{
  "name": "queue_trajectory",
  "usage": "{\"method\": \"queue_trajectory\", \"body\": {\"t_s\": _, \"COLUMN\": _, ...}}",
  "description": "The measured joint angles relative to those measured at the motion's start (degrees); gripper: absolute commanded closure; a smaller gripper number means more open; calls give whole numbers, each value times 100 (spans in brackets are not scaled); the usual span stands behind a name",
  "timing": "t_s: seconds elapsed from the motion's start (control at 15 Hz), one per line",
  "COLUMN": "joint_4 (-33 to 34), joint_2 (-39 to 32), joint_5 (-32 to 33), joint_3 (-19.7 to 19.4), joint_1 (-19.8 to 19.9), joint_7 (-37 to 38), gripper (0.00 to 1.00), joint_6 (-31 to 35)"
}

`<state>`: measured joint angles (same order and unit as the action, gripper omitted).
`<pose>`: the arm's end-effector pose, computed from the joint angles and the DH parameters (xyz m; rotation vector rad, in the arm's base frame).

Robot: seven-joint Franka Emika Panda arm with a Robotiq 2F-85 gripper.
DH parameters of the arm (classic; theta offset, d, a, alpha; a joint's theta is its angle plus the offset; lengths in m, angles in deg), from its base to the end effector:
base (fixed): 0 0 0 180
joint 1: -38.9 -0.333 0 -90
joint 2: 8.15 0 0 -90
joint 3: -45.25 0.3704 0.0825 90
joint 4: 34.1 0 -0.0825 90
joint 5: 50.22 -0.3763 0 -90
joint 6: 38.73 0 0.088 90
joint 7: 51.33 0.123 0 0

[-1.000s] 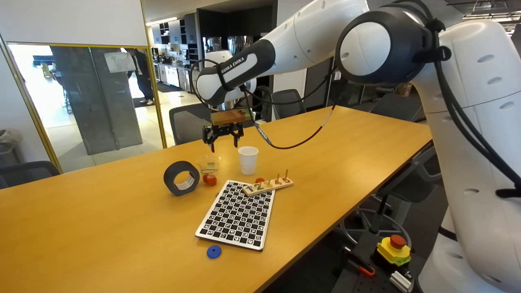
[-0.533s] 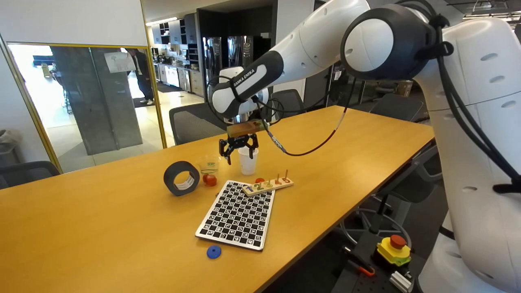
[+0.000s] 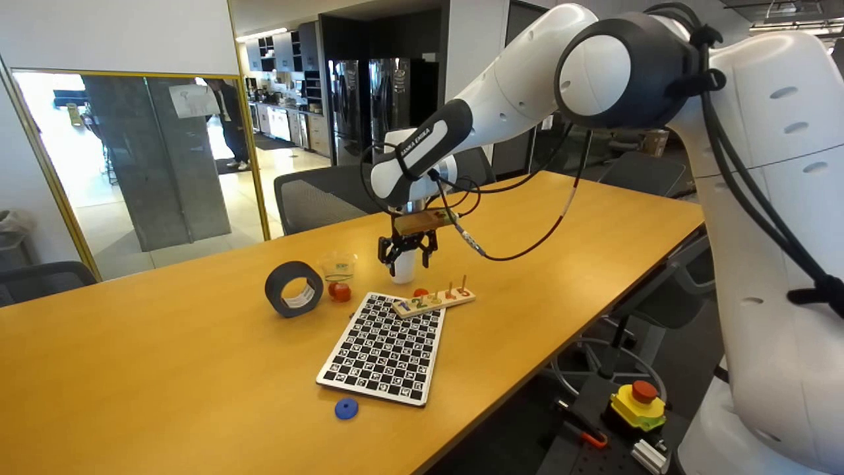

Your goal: Pick up the tokens from the table and put them in the plastic cup.

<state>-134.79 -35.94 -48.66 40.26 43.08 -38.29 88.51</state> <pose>0.6691 -0.1026 0.3289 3.0285 -0.5532 -0.0277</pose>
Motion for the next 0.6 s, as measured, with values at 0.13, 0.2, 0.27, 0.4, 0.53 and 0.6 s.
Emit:
{"method": "queue_trajectory", "body": {"t_s": 0.13, "joint_4": -91, "joint_2": -25, "joint_5": -65, "joint_3": 0, "joint_1": 110, "joint_7": -137, "gripper": 0, "joint_6": 179}}
{"method": "queue_trajectory", "body": {"t_s": 0.2, "joint_4": -140, "joint_2": -39, "joint_5": -110, "joint_3": 0, "joint_1": 149, "joint_7": -171, "gripper": 0, "joint_6": 287}}
{"method": "queue_trajectory", "body": {"t_s": 0.27, "joint_4": -191, "joint_2": -55, "joint_5": -161, "joint_3": 0, "joint_1": 178, "joint_7": -194, "gripper": 0, "joint_6": 388}}
{"method": "queue_trajectory", "body": {"t_s": 0.4, "joint_4": -297, "joint_2": -80, "joint_5": -293, "joint_3": 1, "joint_1": 207, "joint_7": -233, "gripper": 0, "joint_6": 583}}
{"method": "queue_trajectory", "body": {"t_s": 0.53, "joint_4": -404, "joint_2": -102, "joint_5": -414, "joint_3": 5, "joint_1": 219, "joint_7": -244, "gripper": 0, "joint_6": 761}}
{"method": "queue_trajectory", "body": {"t_s": 0.6, "joint_4": -458, "joint_2": -111, "joint_5": -491, "joint_3": 7, "joint_1": 222, "joint_7": -244, "gripper": 0, "joint_6": 848}}
